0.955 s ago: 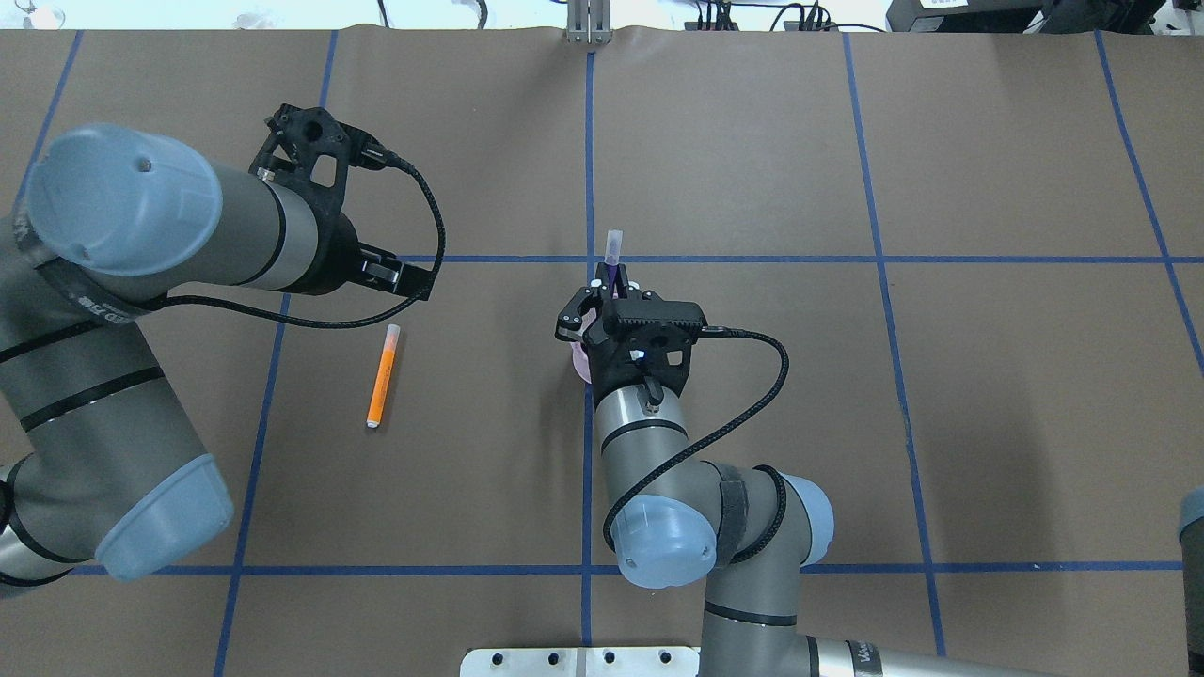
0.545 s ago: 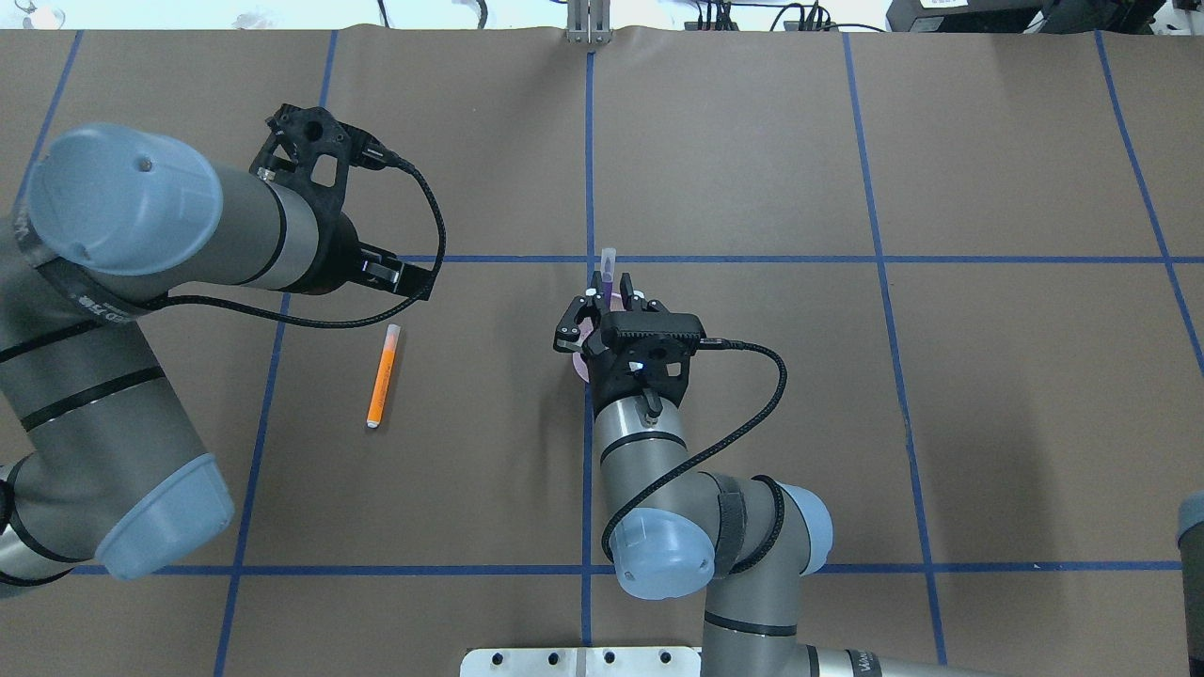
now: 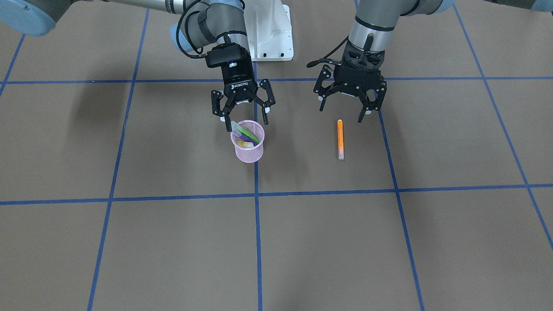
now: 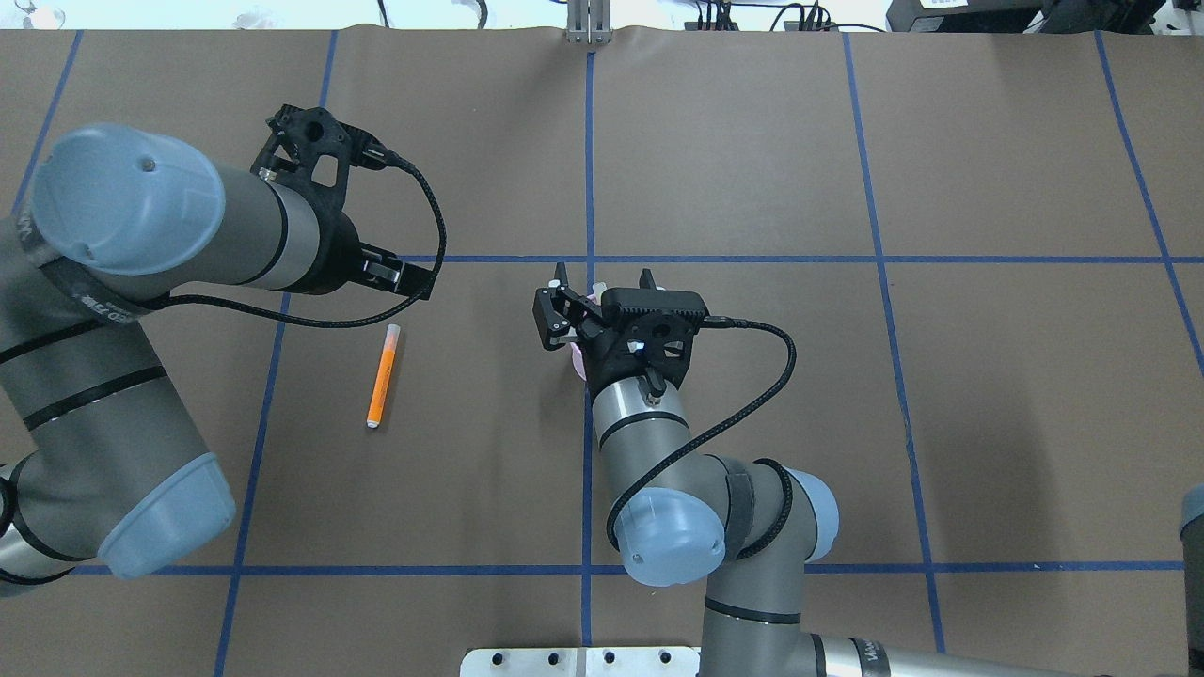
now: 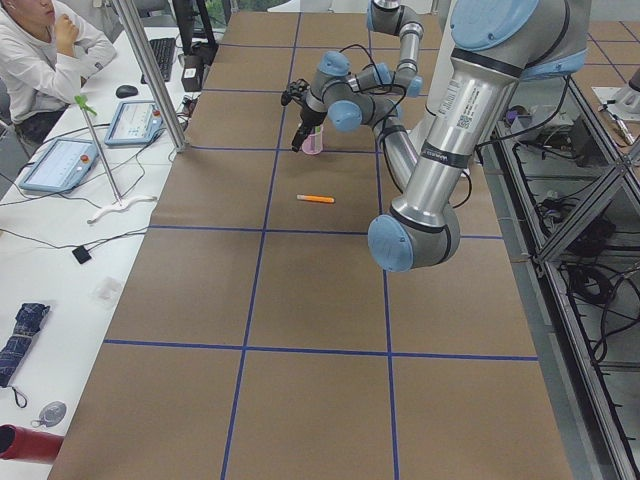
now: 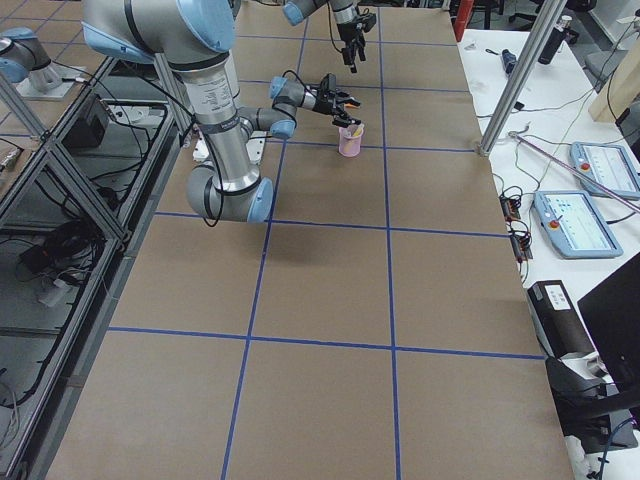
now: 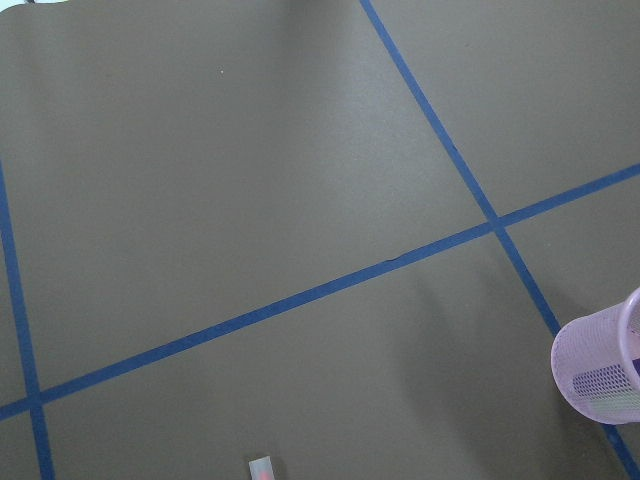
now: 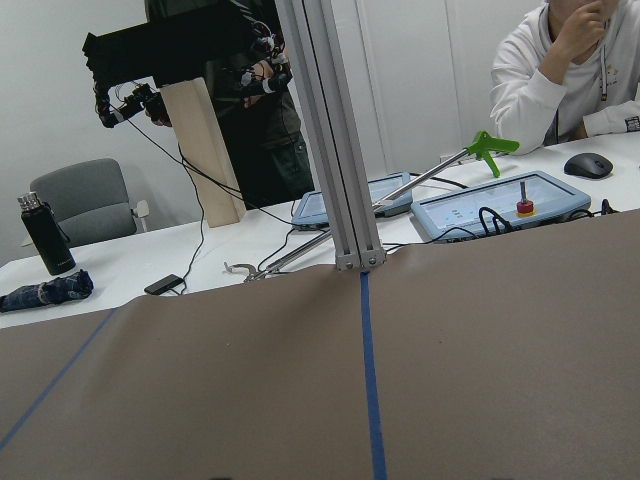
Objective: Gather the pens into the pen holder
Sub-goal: 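Withdraw the right arm while the left gripper moves over the orange pen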
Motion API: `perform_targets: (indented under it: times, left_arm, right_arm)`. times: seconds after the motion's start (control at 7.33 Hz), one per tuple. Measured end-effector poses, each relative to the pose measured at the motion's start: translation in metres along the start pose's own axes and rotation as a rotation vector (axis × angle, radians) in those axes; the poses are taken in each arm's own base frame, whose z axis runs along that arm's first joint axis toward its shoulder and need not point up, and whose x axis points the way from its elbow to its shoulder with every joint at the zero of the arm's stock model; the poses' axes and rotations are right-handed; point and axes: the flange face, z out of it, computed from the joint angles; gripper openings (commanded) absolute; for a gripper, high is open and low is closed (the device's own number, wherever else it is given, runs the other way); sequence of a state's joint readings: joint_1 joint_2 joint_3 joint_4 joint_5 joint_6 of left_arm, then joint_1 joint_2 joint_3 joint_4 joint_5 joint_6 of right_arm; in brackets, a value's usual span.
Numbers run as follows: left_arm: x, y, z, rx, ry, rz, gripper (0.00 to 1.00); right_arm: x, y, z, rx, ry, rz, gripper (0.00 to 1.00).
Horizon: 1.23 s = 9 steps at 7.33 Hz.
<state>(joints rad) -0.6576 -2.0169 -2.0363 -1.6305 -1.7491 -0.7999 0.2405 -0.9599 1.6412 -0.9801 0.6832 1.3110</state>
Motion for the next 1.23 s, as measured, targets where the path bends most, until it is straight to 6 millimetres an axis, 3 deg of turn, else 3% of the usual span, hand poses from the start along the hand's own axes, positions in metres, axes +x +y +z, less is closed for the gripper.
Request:
perform_targets:
  times: [0.41, 0.68, 0.95, 1.23]
  left_arm:
    - [-0.002, 0.007, 0.025, -0.039, -0.031, -0.091, 1.0]
    - [0.0, 0.021, 0.058, -0.082, -0.073, -0.167, 1.0]
    - [-0.007, 0.03, 0.099, -0.122, -0.117, -0.194, 1.0]
    - [-0.018, 0.037, 0.136, -0.142, -0.132, -0.202, 0.98]
  right_arm:
    - [0.037, -0.078, 0.053, -0.306, 0.087, -0.031, 0.99]
    - [0.076, -0.15, 0.068, -0.537, 0.195, -0.051, 0.99]
    - [0.124, -0.212, 0.077, -0.704, 0.175, -0.099, 0.99]
    - [0.153, -0.232, 0.079, -0.759, 0.158, -0.128, 0.99]
